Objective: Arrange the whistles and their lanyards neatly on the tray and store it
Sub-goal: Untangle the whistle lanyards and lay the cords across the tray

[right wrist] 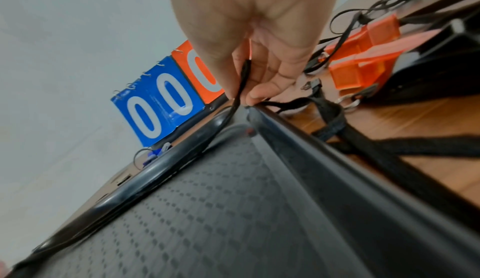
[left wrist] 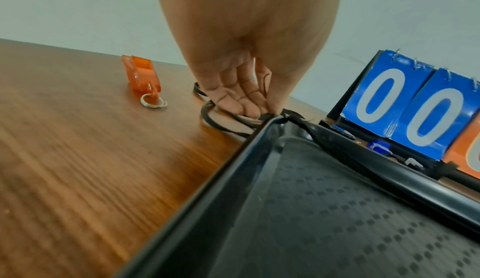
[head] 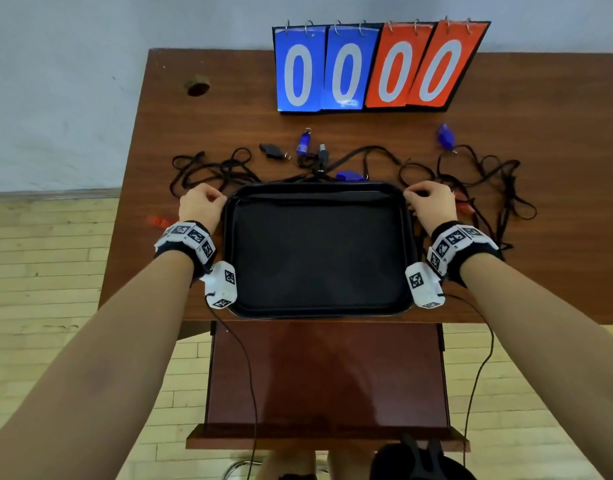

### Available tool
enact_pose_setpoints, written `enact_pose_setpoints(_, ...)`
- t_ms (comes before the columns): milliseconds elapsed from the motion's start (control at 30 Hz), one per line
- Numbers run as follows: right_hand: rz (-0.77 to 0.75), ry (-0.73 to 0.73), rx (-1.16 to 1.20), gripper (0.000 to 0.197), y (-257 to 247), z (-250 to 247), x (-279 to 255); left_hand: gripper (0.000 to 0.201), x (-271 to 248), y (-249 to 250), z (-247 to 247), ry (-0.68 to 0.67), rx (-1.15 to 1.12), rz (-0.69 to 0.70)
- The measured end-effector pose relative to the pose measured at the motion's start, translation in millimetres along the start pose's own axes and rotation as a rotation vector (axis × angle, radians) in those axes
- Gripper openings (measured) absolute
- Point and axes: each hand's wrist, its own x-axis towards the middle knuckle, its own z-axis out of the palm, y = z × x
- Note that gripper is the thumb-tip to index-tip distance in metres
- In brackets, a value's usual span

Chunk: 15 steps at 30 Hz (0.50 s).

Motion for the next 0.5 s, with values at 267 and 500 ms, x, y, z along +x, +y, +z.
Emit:
enact_pose_setpoints(267, -0.002, 0.025, -0.064, 0.02, -2, -4, -8, 0.023, -20, 8, 15, 0.042, 0.181, 0.242)
enact_pose_setpoints(500, -0.003, 0.047, -0.067, 0.015, 8, -5, -3, 0.03, -16, 12, 32, -0.043, 0.419, 0.307)
